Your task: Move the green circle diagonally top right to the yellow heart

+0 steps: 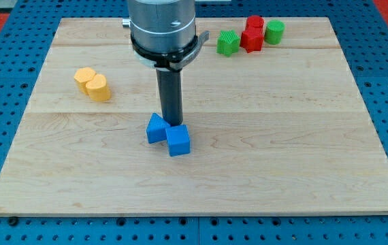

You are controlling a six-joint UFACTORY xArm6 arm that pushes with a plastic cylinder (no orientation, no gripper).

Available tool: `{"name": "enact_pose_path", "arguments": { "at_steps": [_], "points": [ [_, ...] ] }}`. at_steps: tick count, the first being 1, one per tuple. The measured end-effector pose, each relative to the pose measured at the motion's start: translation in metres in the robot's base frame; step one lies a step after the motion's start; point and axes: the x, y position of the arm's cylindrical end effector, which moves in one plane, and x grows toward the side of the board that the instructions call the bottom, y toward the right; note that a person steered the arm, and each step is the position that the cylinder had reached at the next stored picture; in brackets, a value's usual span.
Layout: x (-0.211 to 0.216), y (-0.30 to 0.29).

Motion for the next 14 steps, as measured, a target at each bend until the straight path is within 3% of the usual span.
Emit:
{"name": "enact_pose_path", "arguments": {
  "at_steps": [1,3,6,7,8,9,11,14],
  "points": [
    [-0.036,0.039],
    [-0.153,0.148],
    [-0.17,0.173],
    [-0.186,0.245],
    [-0.224,0.279],
    [-0.266,0.273],
    [-0.253,0.194],
    [-0.197,0.222]
  ]
}}
